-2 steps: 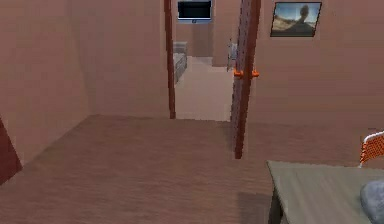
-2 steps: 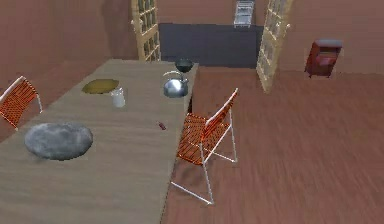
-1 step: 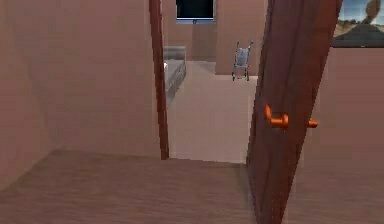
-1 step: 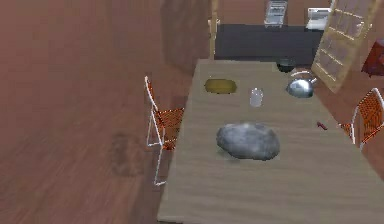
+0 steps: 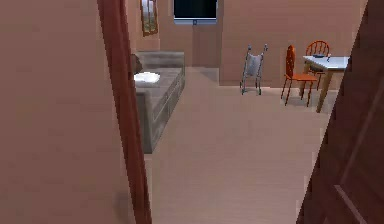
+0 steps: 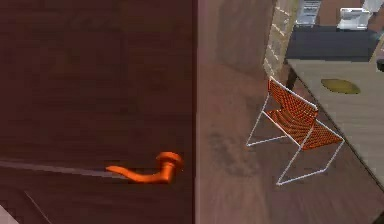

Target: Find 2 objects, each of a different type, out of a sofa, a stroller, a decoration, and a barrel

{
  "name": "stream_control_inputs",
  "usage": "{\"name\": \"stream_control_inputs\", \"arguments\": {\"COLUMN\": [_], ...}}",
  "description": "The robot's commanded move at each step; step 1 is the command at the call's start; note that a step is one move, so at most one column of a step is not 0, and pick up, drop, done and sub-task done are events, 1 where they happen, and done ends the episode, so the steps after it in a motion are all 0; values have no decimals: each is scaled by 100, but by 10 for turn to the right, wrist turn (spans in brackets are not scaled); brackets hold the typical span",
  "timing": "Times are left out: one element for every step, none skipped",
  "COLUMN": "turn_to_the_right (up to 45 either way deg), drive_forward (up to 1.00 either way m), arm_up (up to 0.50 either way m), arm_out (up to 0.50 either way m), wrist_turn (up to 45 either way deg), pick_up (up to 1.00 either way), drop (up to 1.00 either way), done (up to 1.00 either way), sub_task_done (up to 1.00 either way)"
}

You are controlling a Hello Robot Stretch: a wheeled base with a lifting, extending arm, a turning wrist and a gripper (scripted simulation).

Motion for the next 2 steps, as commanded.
{"name": "stream_control_inputs", "arguments": {"turn_to_the_right": [0,60], "drive_forward": [65,0], "arm_up": [0,0], "arm_out": [0,0], "wrist_turn": [0,0], "pick_up": [0,0], "drop": [0,0], "done": [0,0], "sub_task_done": [0,0]}}
